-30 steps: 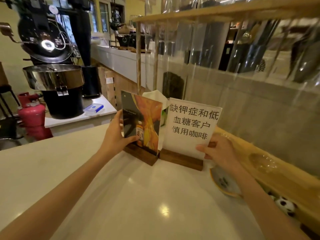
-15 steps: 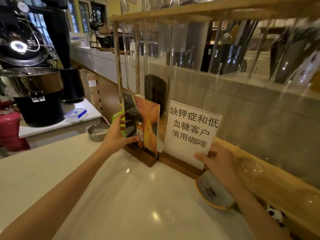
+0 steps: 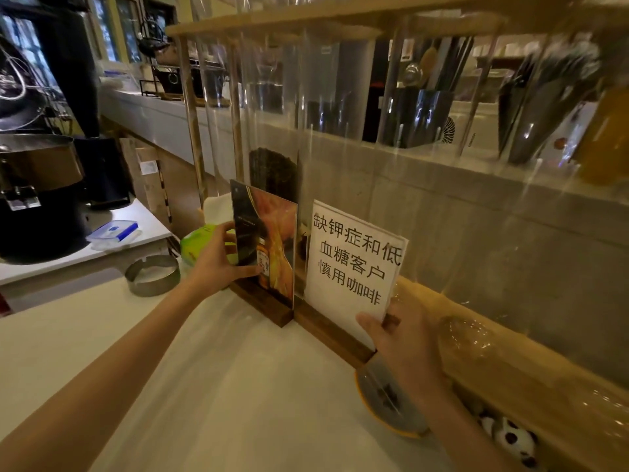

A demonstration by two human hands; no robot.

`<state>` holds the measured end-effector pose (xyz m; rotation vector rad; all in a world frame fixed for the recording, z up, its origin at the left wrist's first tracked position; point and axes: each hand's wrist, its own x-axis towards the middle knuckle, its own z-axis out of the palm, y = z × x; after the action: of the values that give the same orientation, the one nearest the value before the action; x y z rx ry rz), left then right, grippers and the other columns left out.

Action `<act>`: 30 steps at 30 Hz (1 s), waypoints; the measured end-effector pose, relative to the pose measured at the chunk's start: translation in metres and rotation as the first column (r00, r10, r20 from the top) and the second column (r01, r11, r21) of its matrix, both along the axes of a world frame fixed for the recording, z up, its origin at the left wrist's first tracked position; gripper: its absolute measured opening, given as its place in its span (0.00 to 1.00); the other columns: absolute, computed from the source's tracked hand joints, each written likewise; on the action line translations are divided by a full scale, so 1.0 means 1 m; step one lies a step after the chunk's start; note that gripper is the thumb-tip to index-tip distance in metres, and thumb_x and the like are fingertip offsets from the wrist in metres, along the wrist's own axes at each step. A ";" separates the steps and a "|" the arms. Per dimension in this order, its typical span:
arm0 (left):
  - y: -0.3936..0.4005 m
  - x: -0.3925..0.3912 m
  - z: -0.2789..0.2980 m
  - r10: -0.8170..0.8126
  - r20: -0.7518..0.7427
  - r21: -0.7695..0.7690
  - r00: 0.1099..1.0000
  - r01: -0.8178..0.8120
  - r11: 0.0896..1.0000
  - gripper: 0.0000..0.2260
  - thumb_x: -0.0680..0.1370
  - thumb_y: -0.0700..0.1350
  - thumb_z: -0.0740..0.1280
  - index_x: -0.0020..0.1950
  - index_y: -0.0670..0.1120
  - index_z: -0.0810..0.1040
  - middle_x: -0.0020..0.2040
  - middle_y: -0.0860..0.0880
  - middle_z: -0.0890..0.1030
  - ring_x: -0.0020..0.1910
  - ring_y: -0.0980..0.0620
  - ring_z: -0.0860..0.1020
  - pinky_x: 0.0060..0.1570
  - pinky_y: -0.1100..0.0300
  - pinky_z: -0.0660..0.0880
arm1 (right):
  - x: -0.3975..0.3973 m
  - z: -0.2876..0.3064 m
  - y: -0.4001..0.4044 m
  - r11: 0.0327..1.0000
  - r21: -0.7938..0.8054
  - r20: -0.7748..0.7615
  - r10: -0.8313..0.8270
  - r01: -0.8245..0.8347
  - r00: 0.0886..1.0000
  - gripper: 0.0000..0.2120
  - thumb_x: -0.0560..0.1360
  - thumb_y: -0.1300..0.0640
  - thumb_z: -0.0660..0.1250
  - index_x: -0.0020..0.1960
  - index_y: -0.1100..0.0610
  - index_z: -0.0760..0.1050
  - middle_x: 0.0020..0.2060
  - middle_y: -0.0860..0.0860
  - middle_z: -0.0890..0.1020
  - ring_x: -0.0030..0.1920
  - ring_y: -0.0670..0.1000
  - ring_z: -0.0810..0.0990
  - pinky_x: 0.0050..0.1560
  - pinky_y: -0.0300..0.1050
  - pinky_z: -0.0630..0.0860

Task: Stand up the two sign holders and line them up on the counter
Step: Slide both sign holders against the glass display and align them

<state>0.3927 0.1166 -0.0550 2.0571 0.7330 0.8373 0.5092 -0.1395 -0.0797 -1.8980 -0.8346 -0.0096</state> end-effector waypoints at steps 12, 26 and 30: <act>0.002 0.020 -0.001 -0.026 0.002 0.010 1.000 0.026 1.000 0.36 0.64 0.38 0.75 0.66 0.46 0.61 0.57 0.48 0.70 0.55 0.51 0.69 0.52 0.56 0.71 | 0.000 -0.001 0.000 1.000 -0.016 0.064 -0.019 0.020 0.998 0.16 0.69 0.55 0.70 0.55 0.60 0.78 0.59 0.55 0.80 0.55 0.55 0.80 0.37 0.31 0.75; -0.029 0.015 -0.009 0.046 -0.044 0.171 0.998 -0.038 0.985 0.36 0.68 0.47 0.72 0.70 0.48 0.56 0.66 0.43 0.71 0.65 0.44 0.69 0.65 0.44 0.68 | -0.004 0.056 -0.001 0.996 0.049 -0.053 0.081 -0.078 0.995 0.23 0.67 0.57 0.73 0.59 0.53 0.69 0.56 0.49 0.80 0.54 0.48 0.79 0.41 0.34 0.77; -0.041 0.008 -0.016 0.045 -0.157 0.152 0.986 -0.021 0.988 0.37 0.69 0.49 0.70 0.72 0.49 0.53 0.70 0.43 0.67 0.69 0.44 0.64 0.69 0.41 0.62 | -0.004 0.101 0.008 0.988 0.086 0.067 0.123 -0.129 0.990 0.17 0.70 0.53 0.68 0.58 0.52 0.70 0.50 0.49 0.80 0.43 0.41 0.79 0.39 0.38 0.79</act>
<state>0.4012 0.0760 -0.0711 2.2727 0.8153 0.7717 0.5048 -0.1313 0.0211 -1.7652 -0.9790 -0.0279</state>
